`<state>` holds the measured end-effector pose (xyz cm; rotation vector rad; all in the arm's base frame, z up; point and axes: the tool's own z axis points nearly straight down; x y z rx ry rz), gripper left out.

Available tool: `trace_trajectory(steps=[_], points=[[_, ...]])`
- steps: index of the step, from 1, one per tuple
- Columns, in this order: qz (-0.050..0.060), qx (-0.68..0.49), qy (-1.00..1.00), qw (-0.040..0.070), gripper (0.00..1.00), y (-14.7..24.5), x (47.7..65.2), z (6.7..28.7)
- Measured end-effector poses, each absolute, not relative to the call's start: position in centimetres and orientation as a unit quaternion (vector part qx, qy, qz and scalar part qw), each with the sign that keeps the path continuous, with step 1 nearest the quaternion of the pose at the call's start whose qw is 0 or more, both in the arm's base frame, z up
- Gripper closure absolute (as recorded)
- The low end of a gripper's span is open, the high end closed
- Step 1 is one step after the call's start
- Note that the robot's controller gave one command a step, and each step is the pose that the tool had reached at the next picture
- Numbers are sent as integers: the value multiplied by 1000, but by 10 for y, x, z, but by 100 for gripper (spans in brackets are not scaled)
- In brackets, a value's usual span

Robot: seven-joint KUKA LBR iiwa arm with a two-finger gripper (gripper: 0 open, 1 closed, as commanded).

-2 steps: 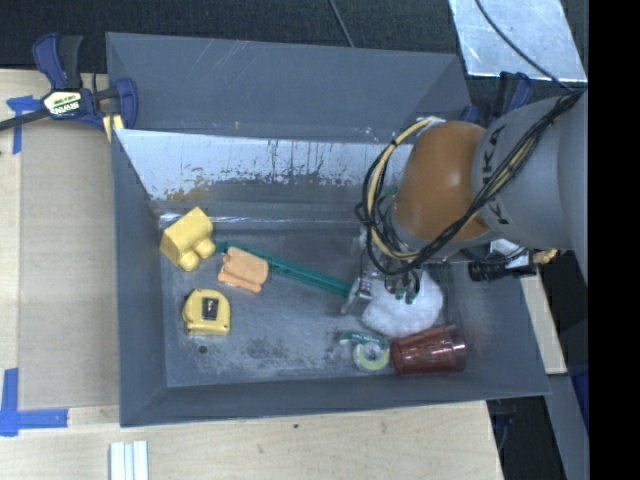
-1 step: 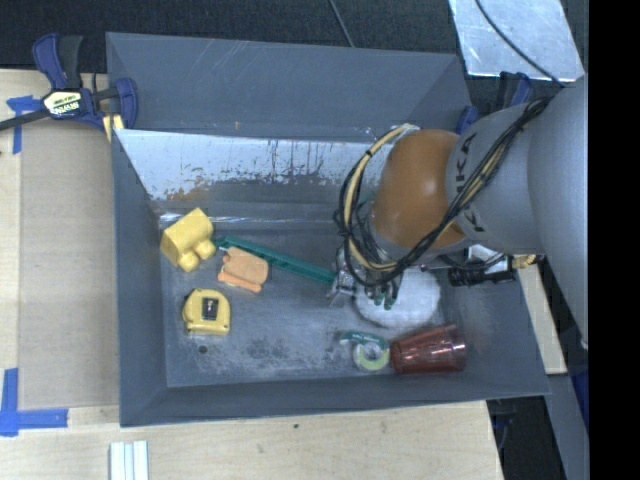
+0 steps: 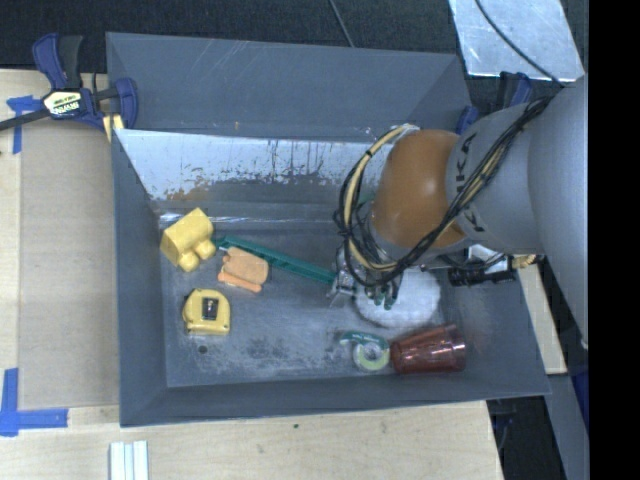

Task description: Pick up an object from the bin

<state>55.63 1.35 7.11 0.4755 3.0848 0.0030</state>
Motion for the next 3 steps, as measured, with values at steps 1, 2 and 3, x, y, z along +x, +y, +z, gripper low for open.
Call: trace_trajectory(steps=[1, 2, 3], points=[[1, 149, 989, 9, 100, 11, 556, 156], [1, 149, 989, 9, 100, 11, 557, 171], [0, 38, 999, 10, 100, 33, 542, 247]])
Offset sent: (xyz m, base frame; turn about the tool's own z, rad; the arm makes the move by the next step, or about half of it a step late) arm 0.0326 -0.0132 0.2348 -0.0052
